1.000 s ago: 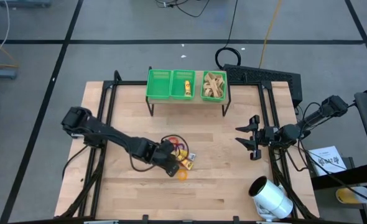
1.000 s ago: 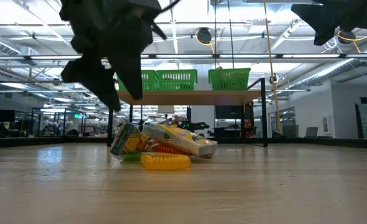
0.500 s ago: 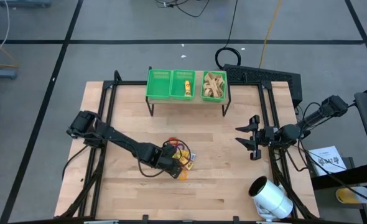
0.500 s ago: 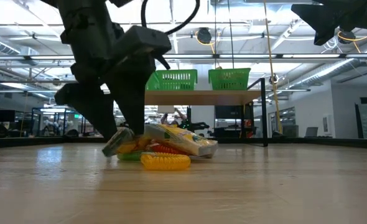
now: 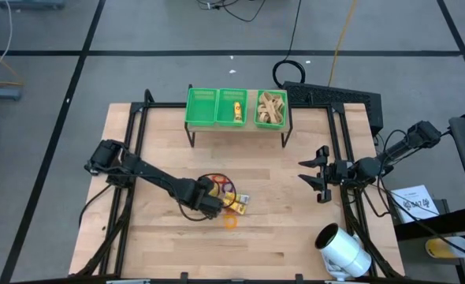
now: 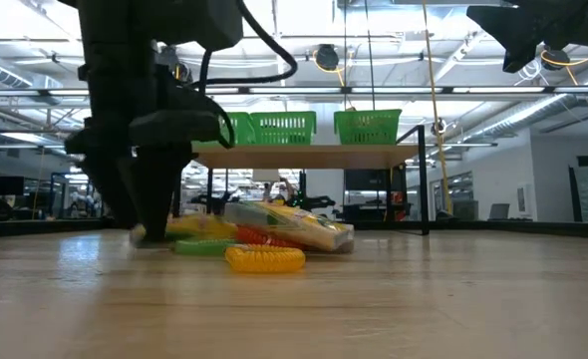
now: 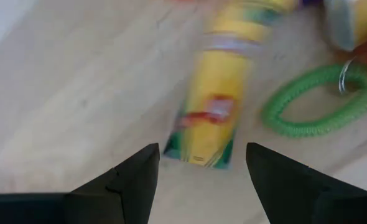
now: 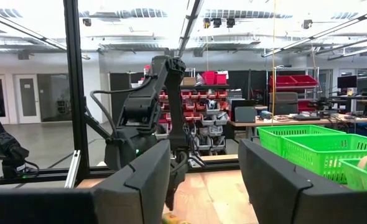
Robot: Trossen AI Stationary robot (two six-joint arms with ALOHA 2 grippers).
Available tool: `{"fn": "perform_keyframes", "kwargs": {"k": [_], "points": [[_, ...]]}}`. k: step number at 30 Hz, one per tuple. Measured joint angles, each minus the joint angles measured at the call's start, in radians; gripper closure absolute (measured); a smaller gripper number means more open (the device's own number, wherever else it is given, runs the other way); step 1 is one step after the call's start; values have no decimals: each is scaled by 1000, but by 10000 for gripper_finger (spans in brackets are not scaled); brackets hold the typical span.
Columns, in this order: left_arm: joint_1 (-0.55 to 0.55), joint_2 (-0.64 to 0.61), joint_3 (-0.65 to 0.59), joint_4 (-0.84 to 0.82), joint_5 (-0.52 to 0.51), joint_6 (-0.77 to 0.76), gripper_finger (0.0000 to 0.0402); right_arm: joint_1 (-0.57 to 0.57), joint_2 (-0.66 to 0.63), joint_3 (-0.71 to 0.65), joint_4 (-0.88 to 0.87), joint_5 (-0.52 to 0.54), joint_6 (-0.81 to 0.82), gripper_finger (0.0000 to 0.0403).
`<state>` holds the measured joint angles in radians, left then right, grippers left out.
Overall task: Pick & Place Office Desk Supplies
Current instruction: Put the yellow crayon box into the middle green bin on the shelf
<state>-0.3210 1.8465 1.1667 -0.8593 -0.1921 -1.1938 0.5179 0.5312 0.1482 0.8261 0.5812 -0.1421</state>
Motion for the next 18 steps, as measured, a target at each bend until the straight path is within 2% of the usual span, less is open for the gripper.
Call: {"fn": "perform_keyframes", "kwargs": {"k": [6,10,18], "points": [[5,0,0,6,-55,187,151,0,0,0,0,-1,0,220],[22,0,0,4,-87,207,151,0,0,0,0,-1,3,220],[63,0,-1,10,-79,385,151,0,0,0,-1,-1,3,220]]}}
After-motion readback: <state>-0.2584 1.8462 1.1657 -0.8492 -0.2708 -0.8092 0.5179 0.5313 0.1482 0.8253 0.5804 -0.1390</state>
